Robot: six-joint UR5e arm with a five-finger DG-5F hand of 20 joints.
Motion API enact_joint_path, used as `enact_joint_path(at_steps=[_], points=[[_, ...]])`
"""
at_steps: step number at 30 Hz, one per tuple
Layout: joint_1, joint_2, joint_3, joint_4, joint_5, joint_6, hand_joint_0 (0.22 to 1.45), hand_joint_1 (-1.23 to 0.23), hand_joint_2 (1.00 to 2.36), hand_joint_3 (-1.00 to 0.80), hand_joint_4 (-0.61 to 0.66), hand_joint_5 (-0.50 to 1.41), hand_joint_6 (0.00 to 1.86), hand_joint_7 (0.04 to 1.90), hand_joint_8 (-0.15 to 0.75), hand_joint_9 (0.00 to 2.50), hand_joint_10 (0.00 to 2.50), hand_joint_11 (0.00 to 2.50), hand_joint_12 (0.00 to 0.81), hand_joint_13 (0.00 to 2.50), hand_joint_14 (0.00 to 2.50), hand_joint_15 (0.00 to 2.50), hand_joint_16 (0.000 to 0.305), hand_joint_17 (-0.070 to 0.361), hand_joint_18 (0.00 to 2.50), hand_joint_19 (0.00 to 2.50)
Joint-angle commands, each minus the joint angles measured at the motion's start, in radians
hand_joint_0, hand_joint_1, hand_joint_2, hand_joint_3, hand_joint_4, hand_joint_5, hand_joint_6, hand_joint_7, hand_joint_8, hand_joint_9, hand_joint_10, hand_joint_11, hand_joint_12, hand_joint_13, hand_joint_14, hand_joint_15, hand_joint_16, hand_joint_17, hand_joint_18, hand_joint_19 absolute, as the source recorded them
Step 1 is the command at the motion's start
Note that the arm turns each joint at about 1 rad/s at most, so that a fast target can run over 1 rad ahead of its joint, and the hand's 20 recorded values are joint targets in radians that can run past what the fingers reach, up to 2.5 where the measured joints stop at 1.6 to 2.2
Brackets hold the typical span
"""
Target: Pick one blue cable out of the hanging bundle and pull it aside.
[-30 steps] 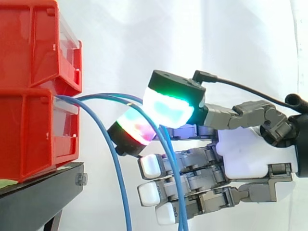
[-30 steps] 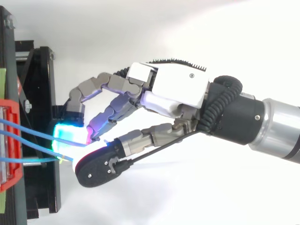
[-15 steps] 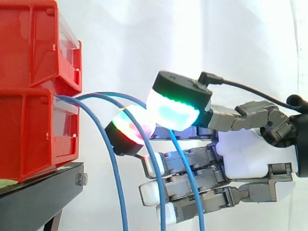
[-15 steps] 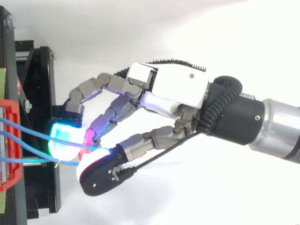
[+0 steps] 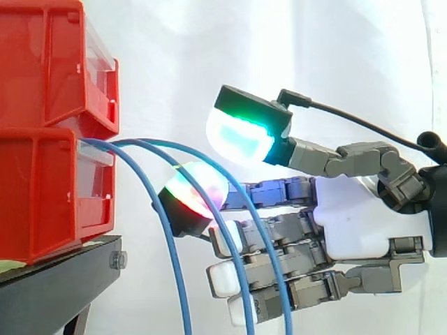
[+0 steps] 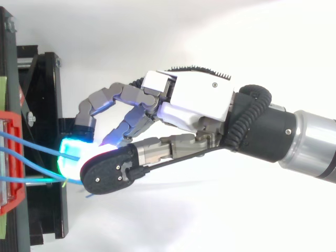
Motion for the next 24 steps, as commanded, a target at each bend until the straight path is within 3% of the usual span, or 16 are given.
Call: enact_joint_path(at_steps=[1, 5, 9, 14, 21, 24], points=[[0.0, 0.0, 0.0, 0.0, 0.0, 0.0, 0.57, -0.61, 1.01, -0.42, -0.08, -0.09, 0.87, 0.95, 0.2, 1.1, 0.02, 0.57, 0.2, 0.96, 0.02, 0.53, 0.025, 0.055, 0.64, 0.55], [0.0, 0.0, 0.0, 0.0, 0.0, 0.0, 0.57, -0.65, 1.01, -0.3, -0.05, -0.09, 0.88, 1.08, 0.212, 1.09, 0.02, 0.57, 0.203, 0.96, 0.02, 0.53, 0.024, 0.055, 0.64, 0.54], [0.0, 0.0, 0.0, -0.002, 0.0, 0.0, 0.58, -0.73, 1.02, -0.16, -0.09, -0.09, 0.93, 0.92, 0.229, 1.1, 0.02, 0.56, 0.223, 0.98, 0.02, 0.51, 0.028, 0.064, 0.67, 0.51], [0.0, 0.0, 0.0, -0.002, -0.007, 0.0, 0.6, -0.79, 1.02, -0.07, -0.13, -0.09, 0.93, 0.94, 0.228, 1.11, 0.02, 0.56, 0.227, 0.99, 0.02, 0.51, 0.03, 0.067, 0.69, 0.49], [0.0, 0.0, 0.002, -0.009, -0.008, 0.0, 0.59, -0.84, 1.01, 0.02, -0.27, -0.05, 0.92, 0.98, 0.214, 1.2, 0.02, 0.49, 0.242, 1.06, 0.02, 0.46, 0.039, 0.089, 0.79, 0.41], [0.0, 0.0, 0.002, -0.015, -0.008, 0.0, 0.53, -0.84, 1.21, 0.0, -0.32, -0.04, 0.9, 1.04, 0.213, 1.26, 0.01, 0.44, 0.234, 1.09, 0.02, 0.42, 0.042, 0.094, 0.84, 0.37]])
